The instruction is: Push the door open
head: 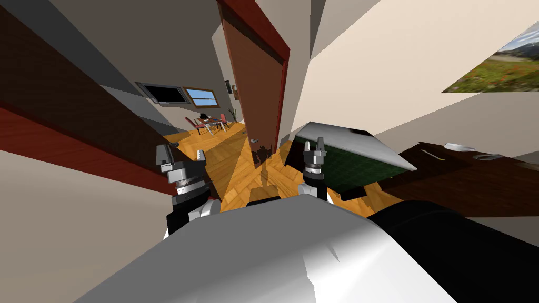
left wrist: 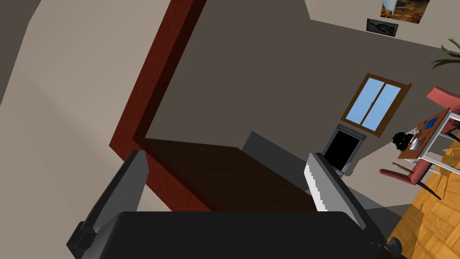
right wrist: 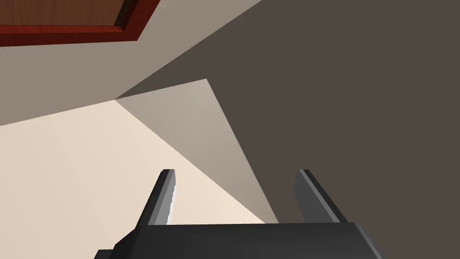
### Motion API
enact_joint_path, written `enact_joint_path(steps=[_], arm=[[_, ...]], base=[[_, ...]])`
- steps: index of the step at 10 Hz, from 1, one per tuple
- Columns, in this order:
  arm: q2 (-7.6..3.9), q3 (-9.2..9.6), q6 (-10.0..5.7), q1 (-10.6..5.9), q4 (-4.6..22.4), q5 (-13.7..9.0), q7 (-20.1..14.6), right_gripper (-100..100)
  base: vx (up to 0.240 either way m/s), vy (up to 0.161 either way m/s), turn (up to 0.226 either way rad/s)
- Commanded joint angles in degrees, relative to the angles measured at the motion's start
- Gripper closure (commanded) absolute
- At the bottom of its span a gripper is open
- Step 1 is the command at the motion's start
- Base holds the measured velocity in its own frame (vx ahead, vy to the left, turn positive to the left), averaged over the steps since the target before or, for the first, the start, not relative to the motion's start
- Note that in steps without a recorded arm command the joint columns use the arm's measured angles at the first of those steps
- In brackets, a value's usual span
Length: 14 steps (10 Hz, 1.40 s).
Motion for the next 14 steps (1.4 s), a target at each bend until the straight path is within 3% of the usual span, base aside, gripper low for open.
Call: enact_joint_path(steps=[1,5,13,14], arm=[[-0.34,-0.03,-0.24,-0.94,2.2,0.1,-0.1,-100],[-0.88,-0.08,-0.68,-2.68,6.2,0.3,-0.3,-100],[-2.14,-0.24,-2.08,-8.22,18.4,0.8,-1.0,-100],[-2.14,-0.24,-2.08,-8.22,18.9,0.8,-1.0,-100]], base=[[0.145,0.021,0.086],[0.038,-0.032,0.08],[0.075,-0.036,0.109],[0.053,-0.024,0.047]])
